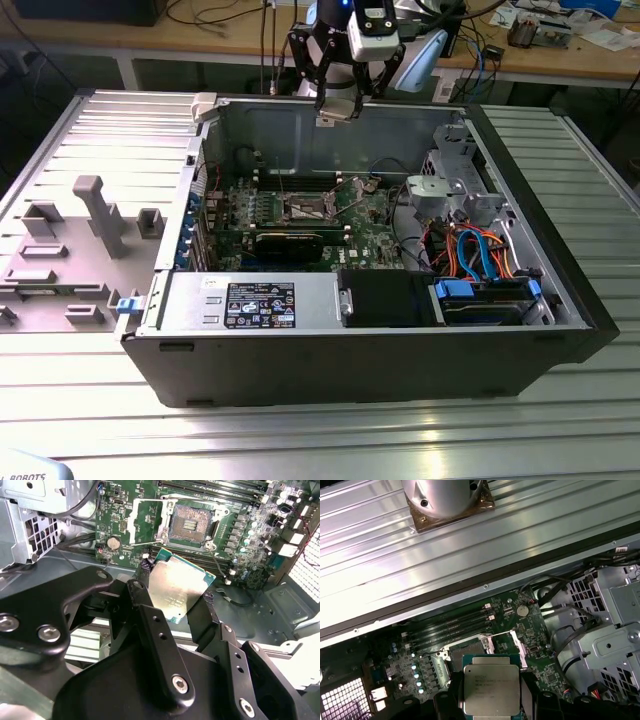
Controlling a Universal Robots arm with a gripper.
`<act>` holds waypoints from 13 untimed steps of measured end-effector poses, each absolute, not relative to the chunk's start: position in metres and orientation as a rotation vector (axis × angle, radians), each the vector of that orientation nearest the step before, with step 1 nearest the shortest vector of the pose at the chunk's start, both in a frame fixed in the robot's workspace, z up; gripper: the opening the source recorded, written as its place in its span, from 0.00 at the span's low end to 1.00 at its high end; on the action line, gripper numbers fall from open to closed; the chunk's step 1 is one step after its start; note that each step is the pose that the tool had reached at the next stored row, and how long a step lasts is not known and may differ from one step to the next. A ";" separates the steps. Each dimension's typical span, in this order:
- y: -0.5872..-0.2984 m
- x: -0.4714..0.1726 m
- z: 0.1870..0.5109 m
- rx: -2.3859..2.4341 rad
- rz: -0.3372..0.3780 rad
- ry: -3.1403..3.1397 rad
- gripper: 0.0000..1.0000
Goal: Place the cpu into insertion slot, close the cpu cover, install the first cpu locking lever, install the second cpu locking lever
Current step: 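Place the cpu into insertion slot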
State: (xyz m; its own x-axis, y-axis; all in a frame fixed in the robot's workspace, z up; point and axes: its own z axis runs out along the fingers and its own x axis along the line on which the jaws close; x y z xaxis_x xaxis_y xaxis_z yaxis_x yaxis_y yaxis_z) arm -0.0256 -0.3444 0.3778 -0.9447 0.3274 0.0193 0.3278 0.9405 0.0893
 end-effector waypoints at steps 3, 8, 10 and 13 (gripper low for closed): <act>-0.344 -0.026 0.378 -0.531 -0.143 -3.089 0.54; -0.344 -0.026 0.378 -0.550 -0.143 -3.086 0.54; -0.344 -0.026 0.378 -0.553 -0.143 -3.086 0.54; -0.344 -0.026 0.378 -0.559 -0.144 -3.085 0.54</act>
